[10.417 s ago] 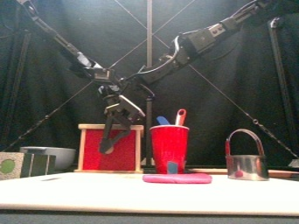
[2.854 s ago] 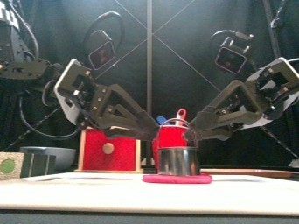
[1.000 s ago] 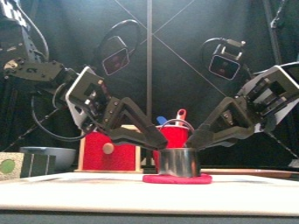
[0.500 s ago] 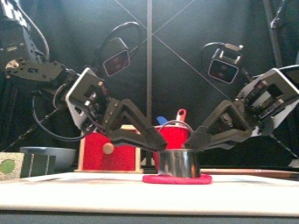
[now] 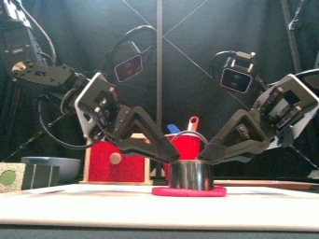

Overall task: Get the cutter from the drawer then cut the dough then place the extra dough in the bowl
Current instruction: Cut the dough

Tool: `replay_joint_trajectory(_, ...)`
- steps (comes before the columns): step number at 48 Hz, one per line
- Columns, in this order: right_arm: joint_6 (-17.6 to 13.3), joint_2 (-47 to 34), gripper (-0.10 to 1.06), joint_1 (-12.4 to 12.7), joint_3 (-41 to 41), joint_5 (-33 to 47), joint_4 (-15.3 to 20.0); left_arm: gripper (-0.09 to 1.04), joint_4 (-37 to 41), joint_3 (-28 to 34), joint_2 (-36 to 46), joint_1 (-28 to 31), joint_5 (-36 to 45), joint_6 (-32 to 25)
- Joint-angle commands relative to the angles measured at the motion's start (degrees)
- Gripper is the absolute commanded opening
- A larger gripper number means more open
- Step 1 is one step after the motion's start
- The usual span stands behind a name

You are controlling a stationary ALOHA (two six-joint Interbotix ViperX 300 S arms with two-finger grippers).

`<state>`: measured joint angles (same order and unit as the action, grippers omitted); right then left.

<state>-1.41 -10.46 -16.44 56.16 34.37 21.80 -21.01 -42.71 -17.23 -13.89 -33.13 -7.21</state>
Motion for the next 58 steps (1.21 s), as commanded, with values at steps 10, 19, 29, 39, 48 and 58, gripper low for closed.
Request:
replay_joint_trajectory(10,0.44,-0.88,0.56,-0.35,-0.09,-3.96,-0.09,0.54,0.0,-0.18,-0.35,-1.41,1.93,0.0)
replay_joint_trajectory(19,0.53,-0.88,0.56,-0.35,-0.7,-5.36,-0.18,0.54,-0.09,-0.18,-2.81,-2.2,1.93,0.18)
replay_joint_trajectory(29,0.53,-1.58,0.56,-0.35,-1.32,-8.53,-0.09,0.54,0.0,1.41,-5.1,-2.72,1.93,0.09)
replay_joint_trajectory(39,0.62,-2.02,0.56,0.0,-1.49,-8.88,-0.18,0.54,-0.09,0.88,-4.48,-2.72,2.37,0.09)
replay_joint_trajectory(48,0.62,-2.02,0.56,0.35,-1.76,-8.88,-1.67,0.54,-0.26,0.88,-4.48,-2.29,3.43,0.26)
replay_joint_trajectory(58,0.53,-2.11,0.56,1.41,-1.93,-9.14,-3.16,0.54,-0.7,0.88,-4.22,-2.02,4.39,0.26)
